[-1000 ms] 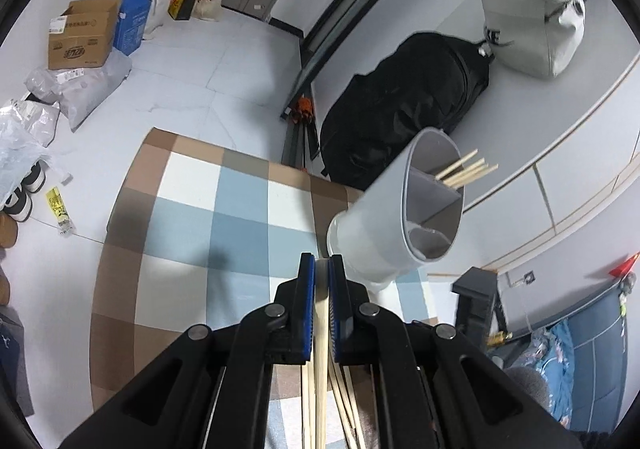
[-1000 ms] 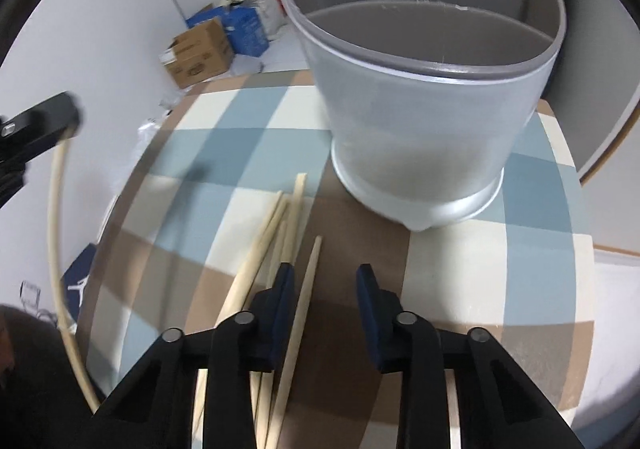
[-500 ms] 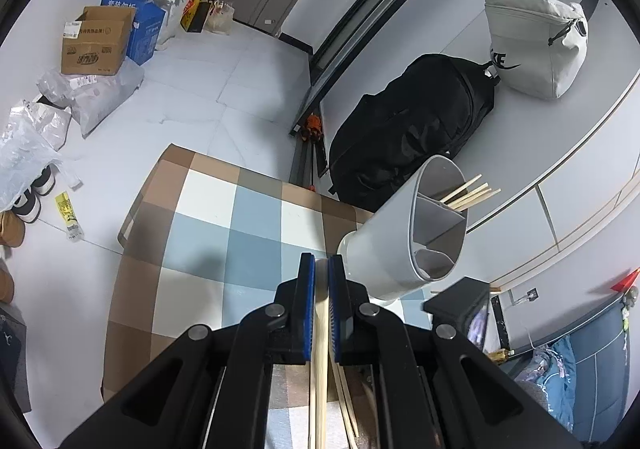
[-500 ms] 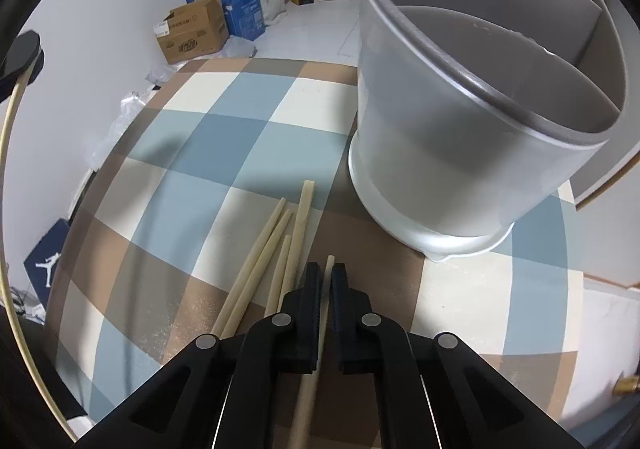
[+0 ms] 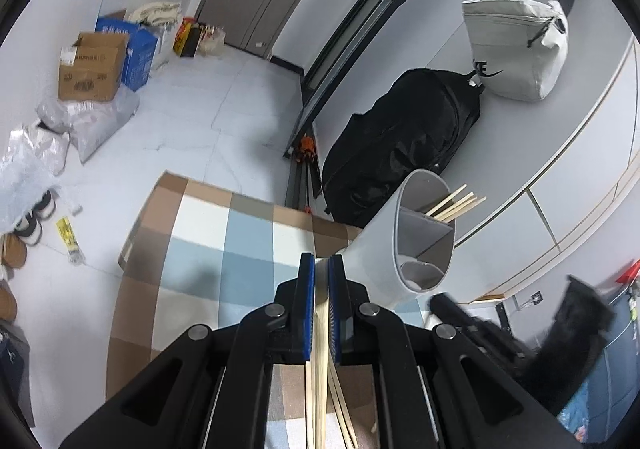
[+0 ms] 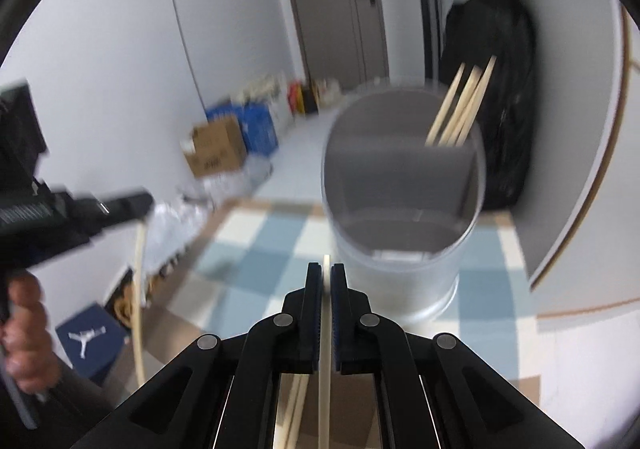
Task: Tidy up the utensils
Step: 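Lift both held sticks up over the white utensil holder, then open both grippers to drop the sticks into the holder, then lower the right gripper to the stick pile and grasp a stick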
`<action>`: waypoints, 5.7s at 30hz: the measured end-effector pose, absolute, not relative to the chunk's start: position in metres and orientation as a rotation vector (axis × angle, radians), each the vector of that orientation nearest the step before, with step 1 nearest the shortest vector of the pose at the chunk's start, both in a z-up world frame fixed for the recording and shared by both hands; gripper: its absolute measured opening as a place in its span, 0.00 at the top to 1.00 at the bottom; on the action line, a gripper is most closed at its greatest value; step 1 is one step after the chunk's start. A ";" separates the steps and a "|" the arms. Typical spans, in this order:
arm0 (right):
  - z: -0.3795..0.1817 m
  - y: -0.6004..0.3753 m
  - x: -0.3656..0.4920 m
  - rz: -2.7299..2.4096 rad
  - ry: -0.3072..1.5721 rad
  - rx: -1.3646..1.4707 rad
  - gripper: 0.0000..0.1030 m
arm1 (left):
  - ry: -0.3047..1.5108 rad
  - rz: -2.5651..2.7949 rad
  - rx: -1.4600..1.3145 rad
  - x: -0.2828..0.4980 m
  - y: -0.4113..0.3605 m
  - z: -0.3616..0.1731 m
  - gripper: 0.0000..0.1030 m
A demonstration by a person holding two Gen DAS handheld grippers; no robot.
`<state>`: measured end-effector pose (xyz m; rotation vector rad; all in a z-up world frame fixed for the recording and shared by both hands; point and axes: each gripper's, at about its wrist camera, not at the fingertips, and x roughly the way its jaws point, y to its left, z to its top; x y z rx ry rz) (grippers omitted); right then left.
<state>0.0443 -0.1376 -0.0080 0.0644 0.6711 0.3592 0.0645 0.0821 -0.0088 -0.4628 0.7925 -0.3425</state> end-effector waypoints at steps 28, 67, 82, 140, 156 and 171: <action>0.124 -0.198 0.064 0.426 0.308 0.226 0.97 | 0.462 -0.291 -0.335 0.106 0.008 0.124 0.98; 0.096 -0.216 0.181 0.410 0.271 0.229 0.97 | 0.311 -0.264 -0.229 0.173 -0.034 0.074 0.98; 0.080 -0.216 0.175 0.434 0.315 0.228 0.97 | 0.376 -0.350 -0.237 0.169 -0.036 0.075 0.98; -0.014 -0.167 0.046 0.581 0.793 0.174 0.31 | 0.795 -0.131 -0.309 0.058 0.048 -0.025 0.32; -0.098 -0.096 0.076 0.620 1.081 0.194 0.68 | 0.856 -0.086 -0.342 0.048 0.083 -0.043 0.29; -0.114 -0.066 0.085 0.514 1.144 0.046 0.78 | 0.867 -0.068 -0.448 0.052 0.104 -0.045 0.29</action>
